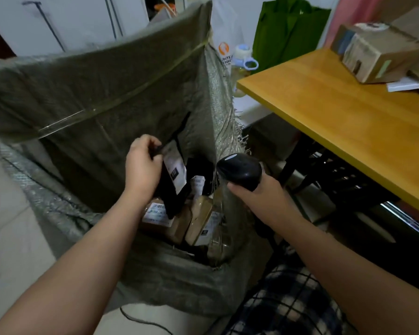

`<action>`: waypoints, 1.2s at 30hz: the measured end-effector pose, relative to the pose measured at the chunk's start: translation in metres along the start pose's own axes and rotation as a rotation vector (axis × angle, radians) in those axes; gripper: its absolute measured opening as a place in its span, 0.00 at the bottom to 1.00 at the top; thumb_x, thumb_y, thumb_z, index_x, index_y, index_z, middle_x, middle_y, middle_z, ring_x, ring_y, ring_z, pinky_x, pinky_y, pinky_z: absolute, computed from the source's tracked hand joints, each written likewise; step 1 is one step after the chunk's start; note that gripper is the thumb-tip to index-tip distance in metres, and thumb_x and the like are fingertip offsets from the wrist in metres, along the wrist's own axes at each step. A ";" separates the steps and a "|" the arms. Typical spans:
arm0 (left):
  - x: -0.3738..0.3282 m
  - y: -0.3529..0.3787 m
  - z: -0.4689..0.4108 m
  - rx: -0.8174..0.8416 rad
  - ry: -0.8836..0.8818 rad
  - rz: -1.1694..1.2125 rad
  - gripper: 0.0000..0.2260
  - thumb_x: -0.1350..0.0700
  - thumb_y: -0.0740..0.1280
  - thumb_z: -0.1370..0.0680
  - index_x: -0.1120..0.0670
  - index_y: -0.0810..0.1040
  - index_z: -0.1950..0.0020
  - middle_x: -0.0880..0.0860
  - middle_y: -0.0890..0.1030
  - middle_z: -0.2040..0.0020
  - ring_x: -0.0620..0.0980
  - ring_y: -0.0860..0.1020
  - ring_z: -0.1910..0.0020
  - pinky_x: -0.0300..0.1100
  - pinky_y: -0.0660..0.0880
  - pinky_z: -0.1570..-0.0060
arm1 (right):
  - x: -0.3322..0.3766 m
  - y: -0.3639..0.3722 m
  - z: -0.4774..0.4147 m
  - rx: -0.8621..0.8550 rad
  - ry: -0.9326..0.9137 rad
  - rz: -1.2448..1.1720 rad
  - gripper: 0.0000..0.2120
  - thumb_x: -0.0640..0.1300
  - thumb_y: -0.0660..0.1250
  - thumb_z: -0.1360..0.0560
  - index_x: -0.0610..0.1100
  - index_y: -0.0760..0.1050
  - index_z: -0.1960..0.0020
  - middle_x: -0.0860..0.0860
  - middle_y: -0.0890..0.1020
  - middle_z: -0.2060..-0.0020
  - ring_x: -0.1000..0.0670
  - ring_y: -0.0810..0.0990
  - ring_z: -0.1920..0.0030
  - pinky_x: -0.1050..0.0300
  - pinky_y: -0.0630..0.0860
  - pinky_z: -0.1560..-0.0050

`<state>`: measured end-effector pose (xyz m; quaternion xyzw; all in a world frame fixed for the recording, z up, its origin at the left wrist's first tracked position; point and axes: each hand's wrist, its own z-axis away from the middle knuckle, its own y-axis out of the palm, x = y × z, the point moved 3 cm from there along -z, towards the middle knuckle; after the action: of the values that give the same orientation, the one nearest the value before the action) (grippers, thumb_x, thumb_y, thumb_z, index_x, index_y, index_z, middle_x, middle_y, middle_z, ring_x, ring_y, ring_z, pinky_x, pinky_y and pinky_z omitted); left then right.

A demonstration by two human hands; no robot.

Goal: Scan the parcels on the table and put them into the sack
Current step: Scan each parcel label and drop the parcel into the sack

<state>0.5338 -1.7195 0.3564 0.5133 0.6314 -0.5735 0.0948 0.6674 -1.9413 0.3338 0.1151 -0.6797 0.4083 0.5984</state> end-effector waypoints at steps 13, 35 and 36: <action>0.052 0.053 -0.006 0.326 -0.010 -0.426 0.08 0.58 0.66 0.23 0.58 0.76 0.45 0.59 0.76 0.45 0.59 0.73 0.43 0.53 0.73 0.45 | -0.013 0.043 -0.025 0.023 0.100 -0.100 0.08 0.51 0.74 0.30 0.49 0.77 0.56 0.59 0.78 0.70 0.64 0.76 0.68 0.76 0.66 0.72; -0.333 0.185 0.106 0.515 0.876 0.060 0.11 0.52 0.64 0.21 0.54 0.75 0.41 0.53 0.77 0.44 0.55 0.72 0.43 0.50 0.71 0.45 | -0.015 -0.285 0.129 -0.778 0.114 -0.135 0.08 0.49 0.73 0.29 0.47 0.76 0.59 0.53 0.76 0.77 0.48 0.78 0.73 0.51 0.75 0.67; -0.354 0.193 0.112 0.517 0.903 0.080 0.11 0.52 0.64 0.21 0.54 0.75 0.41 0.53 0.77 0.45 0.55 0.72 0.43 0.50 0.71 0.45 | -0.016 -0.305 0.139 -0.822 0.121 -0.142 0.08 0.49 0.73 0.29 0.47 0.76 0.59 0.53 0.76 0.77 0.48 0.78 0.73 0.52 0.75 0.68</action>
<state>0.7886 -2.0380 0.4502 0.7397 0.4273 -0.4281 -0.2948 0.7687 -2.2381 0.4533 -0.1108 -0.7401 0.0668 0.6600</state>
